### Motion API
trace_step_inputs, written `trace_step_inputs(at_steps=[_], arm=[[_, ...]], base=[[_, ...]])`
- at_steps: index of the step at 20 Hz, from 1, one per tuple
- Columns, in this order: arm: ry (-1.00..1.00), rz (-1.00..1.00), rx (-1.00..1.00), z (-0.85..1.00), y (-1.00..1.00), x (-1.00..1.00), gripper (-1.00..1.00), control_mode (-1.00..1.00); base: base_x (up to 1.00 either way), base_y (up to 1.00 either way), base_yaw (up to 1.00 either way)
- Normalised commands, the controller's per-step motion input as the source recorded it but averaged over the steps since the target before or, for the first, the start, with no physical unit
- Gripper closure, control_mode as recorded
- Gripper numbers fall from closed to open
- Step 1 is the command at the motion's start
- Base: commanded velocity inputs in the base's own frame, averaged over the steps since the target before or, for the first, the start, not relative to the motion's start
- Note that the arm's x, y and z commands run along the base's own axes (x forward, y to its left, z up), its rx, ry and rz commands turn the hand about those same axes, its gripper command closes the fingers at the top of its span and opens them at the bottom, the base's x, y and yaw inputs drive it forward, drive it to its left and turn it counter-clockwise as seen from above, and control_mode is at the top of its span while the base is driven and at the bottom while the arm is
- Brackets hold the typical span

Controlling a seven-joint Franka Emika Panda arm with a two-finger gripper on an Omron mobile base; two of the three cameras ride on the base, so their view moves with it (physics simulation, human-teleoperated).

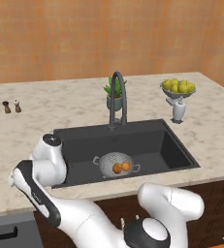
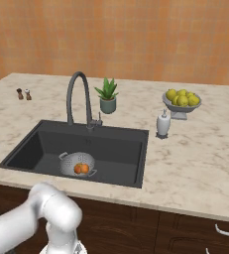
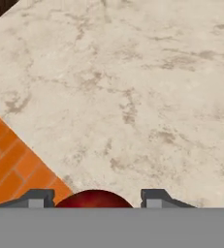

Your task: Put the colander in the sink, put the apple, tangerine, peach in the colander, and turn on the sink faucet and pour water over the colander.

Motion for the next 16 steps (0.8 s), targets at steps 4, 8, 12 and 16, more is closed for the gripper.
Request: trace_step_inputs(at_steps=[4,8,12,16], arm=[[0.00,-0.23,0.00,0.26,-1.00,0.00,1.00,-1.00],[0.00,-0.26,0.00,0.02,-1.00,0.00,1.00,-1.00],[0.00,-0.25,0.00,0.00,-1.00,0.06,1.00,-1.00],[0.00,-0.24,0.00,0.00,-1.00,0.06,1.00,-1.00]], base=[[0.00,0.00,0.00],[0.00,0.00,0.00],[0.00,0.00,0.00],[0.00,0.00,0.00]])
